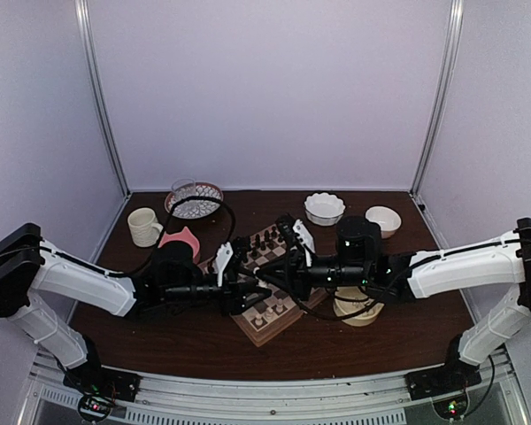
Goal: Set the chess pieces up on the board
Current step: Pass from the right arm to the left, then pass from the left arm to the right, then place the queen at d1.
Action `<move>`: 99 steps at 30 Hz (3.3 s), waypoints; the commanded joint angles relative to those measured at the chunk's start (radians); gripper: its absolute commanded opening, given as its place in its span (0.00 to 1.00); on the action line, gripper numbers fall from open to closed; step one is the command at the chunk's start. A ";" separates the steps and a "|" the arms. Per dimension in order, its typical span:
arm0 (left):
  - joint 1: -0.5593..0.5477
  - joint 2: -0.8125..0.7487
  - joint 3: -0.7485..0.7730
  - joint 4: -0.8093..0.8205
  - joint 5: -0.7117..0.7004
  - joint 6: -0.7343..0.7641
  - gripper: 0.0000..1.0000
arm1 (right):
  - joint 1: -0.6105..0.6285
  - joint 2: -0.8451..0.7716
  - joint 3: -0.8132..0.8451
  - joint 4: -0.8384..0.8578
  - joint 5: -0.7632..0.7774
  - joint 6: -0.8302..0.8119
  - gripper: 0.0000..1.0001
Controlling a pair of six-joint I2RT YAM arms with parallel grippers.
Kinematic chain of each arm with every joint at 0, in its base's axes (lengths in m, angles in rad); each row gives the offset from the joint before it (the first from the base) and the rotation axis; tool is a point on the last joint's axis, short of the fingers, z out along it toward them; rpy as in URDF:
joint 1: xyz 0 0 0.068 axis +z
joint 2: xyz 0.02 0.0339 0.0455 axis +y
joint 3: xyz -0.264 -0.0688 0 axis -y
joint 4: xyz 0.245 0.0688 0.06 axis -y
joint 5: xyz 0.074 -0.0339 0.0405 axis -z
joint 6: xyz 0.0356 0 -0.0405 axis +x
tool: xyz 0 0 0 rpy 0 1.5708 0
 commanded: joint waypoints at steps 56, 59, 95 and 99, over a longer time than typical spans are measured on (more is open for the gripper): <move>-0.095 0.001 0.176 -0.364 -0.243 0.253 0.00 | 0.008 0.048 0.155 -0.327 0.108 -0.034 0.26; -0.096 0.000 0.176 -0.364 -0.244 0.254 0.00 | 0.008 0.048 0.155 -0.328 0.110 -0.034 0.20; -0.096 -0.206 0.018 -0.268 -0.669 0.190 0.71 | 0.007 -0.083 -0.092 -0.238 0.397 -0.094 0.05; -0.096 -0.189 0.026 -0.271 -0.667 0.188 0.71 | 0.002 -0.018 -0.075 -0.224 0.390 -0.075 0.04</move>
